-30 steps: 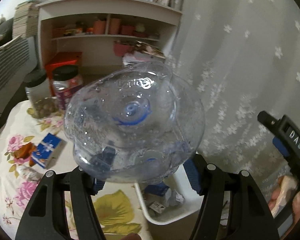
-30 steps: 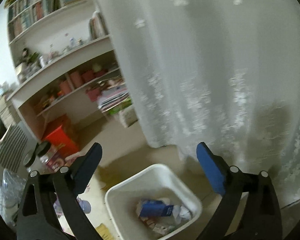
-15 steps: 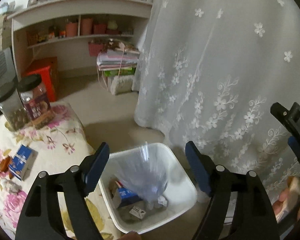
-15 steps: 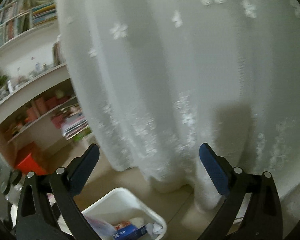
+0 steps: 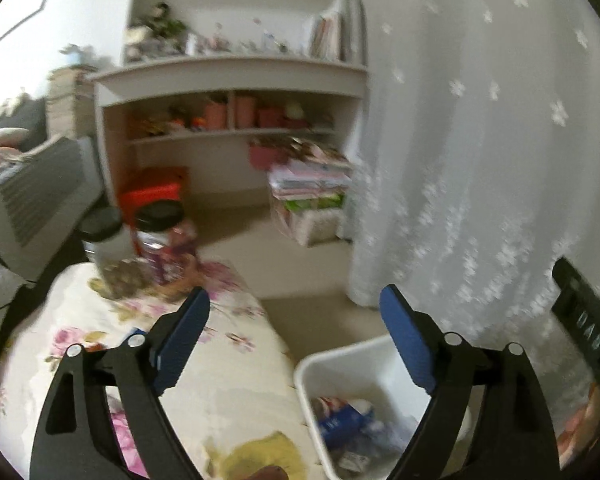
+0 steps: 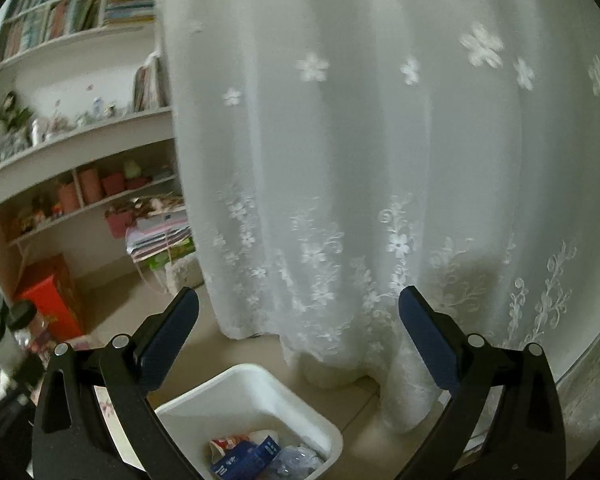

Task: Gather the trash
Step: 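Carry bottle and box over the white bin and open both tools, then move both open tools back over the table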

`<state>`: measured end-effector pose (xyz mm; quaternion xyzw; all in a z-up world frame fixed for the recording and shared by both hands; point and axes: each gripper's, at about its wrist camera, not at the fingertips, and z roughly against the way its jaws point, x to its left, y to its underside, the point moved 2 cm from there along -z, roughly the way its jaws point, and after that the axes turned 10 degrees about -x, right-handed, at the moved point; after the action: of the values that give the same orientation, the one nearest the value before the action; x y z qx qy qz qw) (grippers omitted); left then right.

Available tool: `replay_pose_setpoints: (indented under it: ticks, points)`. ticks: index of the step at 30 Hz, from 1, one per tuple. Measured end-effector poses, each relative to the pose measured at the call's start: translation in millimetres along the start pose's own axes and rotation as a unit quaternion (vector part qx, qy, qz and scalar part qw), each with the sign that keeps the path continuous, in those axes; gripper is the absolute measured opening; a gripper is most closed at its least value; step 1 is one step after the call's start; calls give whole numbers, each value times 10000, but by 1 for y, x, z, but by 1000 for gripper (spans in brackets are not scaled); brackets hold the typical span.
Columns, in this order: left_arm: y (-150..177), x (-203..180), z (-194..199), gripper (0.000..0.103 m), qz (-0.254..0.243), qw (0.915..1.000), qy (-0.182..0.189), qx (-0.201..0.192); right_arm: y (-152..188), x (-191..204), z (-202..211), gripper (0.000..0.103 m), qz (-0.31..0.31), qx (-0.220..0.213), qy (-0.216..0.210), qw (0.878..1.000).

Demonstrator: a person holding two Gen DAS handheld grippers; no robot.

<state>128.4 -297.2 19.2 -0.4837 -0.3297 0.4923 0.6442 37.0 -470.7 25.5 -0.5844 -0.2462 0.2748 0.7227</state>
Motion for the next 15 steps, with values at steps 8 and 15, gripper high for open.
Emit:
replay_pose_setpoints:
  ticks: [8, 15]
  points:
    - [-4, 46, 11, 89, 119, 9983, -556, -97, 9, 49, 13, 96, 262, 113, -381, 9989]
    - [2, 89, 12, 90, 242, 9952, -941, 89, 18, 91, 28, 96, 439, 182, -743, 9961]
